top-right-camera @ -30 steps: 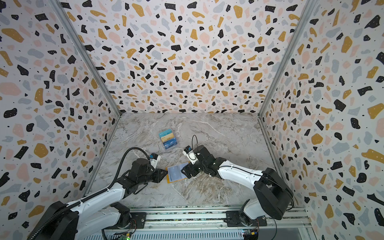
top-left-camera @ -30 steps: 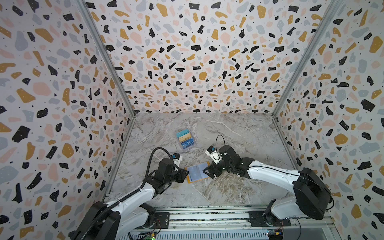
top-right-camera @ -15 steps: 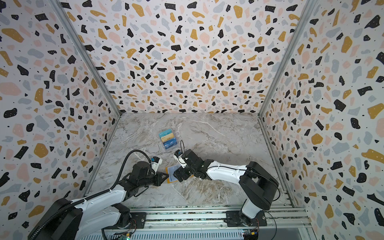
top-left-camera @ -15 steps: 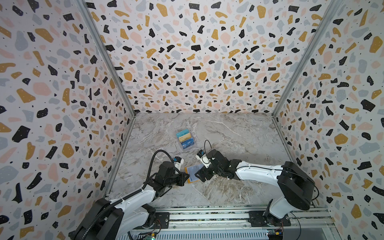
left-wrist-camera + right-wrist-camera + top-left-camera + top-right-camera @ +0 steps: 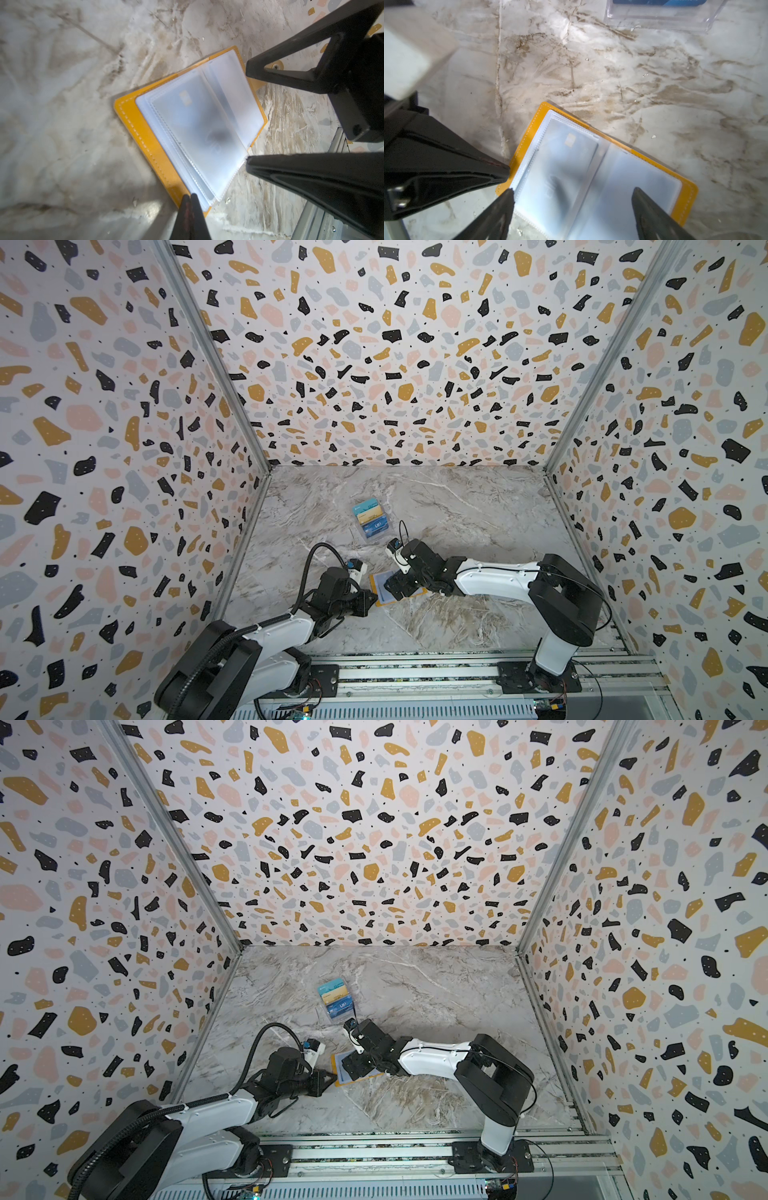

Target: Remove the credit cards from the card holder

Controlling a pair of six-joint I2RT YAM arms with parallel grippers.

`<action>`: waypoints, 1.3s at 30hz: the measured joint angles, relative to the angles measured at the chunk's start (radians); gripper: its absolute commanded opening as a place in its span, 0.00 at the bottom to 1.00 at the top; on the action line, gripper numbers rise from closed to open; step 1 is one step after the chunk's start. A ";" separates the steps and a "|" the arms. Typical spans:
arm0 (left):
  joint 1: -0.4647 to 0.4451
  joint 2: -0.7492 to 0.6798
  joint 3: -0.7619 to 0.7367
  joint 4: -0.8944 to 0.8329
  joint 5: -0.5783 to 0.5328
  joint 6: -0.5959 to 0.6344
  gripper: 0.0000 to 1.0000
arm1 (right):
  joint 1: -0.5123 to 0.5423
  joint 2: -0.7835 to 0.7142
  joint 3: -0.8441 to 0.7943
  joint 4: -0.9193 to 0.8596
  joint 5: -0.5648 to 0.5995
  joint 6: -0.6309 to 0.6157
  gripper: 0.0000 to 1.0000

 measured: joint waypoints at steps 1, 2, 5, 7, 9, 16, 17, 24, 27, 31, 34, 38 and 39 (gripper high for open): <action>0.000 0.000 -0.005 0.007 -0.001 -0.001 0.00 | 0.003 0.004 0.003 0.000 0.002 0.000 0.89; 0.000 0.001 -0.009 0.011 -0.001 -0.002 0.00 | 0.006 0.008 0.006 -0.001 0.004 0.001 0.89; 0.000 0.010 -0.011 0.019 -0.001 -0.002 0.00 | 0.018 0.022 0.017 0.000 0.009 0.000 0.89; 0.000 0.013 -0.011 0.024 -0.001 -0.002 0.00 | 0.026 0.035 0.026 0.000 0.013 0.000 0.89; 0.000 0.016 -0.011 0.028 -0.001 -0.002 0.00 | 0.035 0.050 0.032 0.000 0.021 0.001 0.88; 0.000 0.016 -0.013 0.032 -0.008 -0.001 0.00 | 0.058 0.097 0.061 -0.009 0.061 0.008 0.82; 0.000 0.016 -0.013 0.032 -0.008 -0.001 0.00 | 0.060 0.104 0.067 -0.010 0.069 0.008 0.81; 0.000 0.013 -0.013 0.030 -0.022 -0.001 0.00 | 0.061 0.120 0.078 -0.018 0.106 0.012 0.75; -0.001 0.010 -0.013 0.026 -0.027 0.000 0.00 | 0.061 0.120 0.078 -0.018 0.115 0.013 0.71; -0.001 0.009 -0.013 0.024 -0.027 0.002 0.00 | 0.061 0.120 0.078 -0.020 0.125 0.016 0.66; -0.001 0.009 -0.013 0.024 -0.027 0.003 0.00 | 0.061 0.120 0.077 -0.020 0.135 0.018 0.64; -0.001 0.010 -0.013 0.024 -0.027 0.004 0.00 | 0.064 0.120 0.078 -0.022 0.155 0.023 0.62; -0.001 0.010 -0.013 0.024 -0.027 0.004 0.00 | 0.064 0.120 0.078 -0.023 0.161 0.024 0.61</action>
